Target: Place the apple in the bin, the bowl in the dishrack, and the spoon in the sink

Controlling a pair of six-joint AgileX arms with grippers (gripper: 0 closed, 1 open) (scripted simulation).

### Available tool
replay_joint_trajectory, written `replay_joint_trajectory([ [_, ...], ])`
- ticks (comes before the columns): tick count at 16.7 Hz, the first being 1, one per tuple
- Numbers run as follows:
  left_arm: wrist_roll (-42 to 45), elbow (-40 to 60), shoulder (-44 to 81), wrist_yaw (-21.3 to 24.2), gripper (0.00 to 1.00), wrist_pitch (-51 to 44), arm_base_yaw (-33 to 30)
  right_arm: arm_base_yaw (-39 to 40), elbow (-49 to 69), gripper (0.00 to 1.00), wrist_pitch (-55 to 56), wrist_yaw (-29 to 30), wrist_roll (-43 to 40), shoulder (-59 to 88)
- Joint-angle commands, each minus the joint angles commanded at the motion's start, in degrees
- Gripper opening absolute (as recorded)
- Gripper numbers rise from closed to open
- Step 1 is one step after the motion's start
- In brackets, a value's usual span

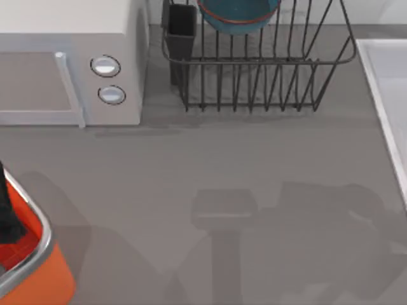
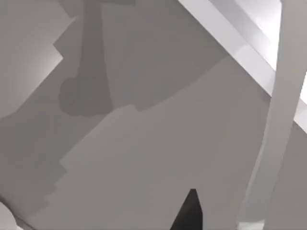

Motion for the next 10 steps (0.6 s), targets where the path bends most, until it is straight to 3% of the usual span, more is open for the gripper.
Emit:
replay_joint_trajectory([
  [10, 0.0, 0.0, 0.0, 0.0, 1.0, 0.0, 0.0, 2.9, 63.4, 0.0, -17.2, 0.0, 3.5, 43.5],
])
